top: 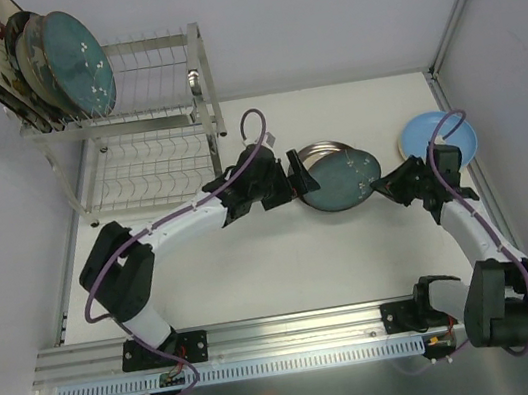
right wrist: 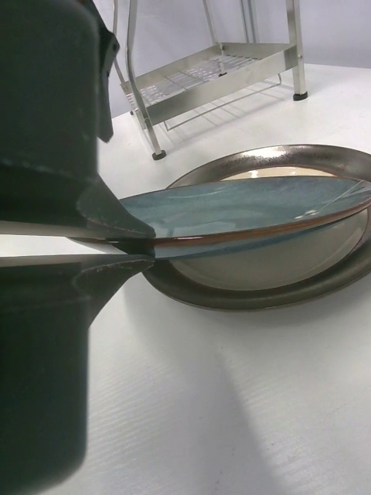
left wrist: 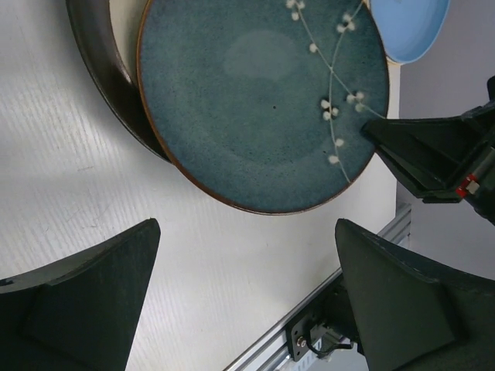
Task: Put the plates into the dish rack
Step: Grab a plate with the right arm, then pass the plate from the right arm to the left
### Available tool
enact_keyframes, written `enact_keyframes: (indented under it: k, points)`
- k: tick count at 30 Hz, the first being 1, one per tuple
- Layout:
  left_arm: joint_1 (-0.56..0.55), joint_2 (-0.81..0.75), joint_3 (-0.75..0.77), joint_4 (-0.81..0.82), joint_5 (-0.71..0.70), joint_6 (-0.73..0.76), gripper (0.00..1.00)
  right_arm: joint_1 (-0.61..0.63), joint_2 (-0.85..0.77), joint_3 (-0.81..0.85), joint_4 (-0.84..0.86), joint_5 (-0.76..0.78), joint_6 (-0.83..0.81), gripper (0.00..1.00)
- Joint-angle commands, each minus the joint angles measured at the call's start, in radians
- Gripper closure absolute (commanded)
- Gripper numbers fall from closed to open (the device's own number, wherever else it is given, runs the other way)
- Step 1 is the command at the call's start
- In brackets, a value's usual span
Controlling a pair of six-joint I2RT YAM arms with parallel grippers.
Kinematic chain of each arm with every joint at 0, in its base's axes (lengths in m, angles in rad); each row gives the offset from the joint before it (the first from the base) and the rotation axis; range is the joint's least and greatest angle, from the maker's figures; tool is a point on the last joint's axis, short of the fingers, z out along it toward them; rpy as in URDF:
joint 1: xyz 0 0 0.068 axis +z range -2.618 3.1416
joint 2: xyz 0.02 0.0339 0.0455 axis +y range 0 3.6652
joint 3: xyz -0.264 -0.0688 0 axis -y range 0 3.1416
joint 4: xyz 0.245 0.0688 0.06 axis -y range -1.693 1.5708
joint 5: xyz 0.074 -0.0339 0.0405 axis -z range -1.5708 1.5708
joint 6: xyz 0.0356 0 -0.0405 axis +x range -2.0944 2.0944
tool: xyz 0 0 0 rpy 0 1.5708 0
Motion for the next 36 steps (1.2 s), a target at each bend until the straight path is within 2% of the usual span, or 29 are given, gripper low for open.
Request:
enact_keyframes:
  k: [1, 23, 28, 36]
  points:
    - [-0.006, 0.049, 0.049, 0.021, 0.037, -0.06, 0.02, -0.006, -0.069, 0.021, 0.131, -0.097, 0.072, 0.99]
    - [0.012, 0.165, 0.087, 0.026, 0.05, -0.262, 0.02, -0.006, -0.171, 0.033, 0.131, -0.16, 0.2, 0.99]
    - [0.022, 0.175, 0.106, 0.038, 0.054, -0.291, 0.06, -0.006, -0.216, 0.019, 0.131, -0.175, 0.227, 0.99]
    - [0.049, 0.195, 0.092, 0.095, 0.07, -0.408, 0.21, 0.005, -0.248, -0.001, 0.154, -0.192, 0.253, 0.99]
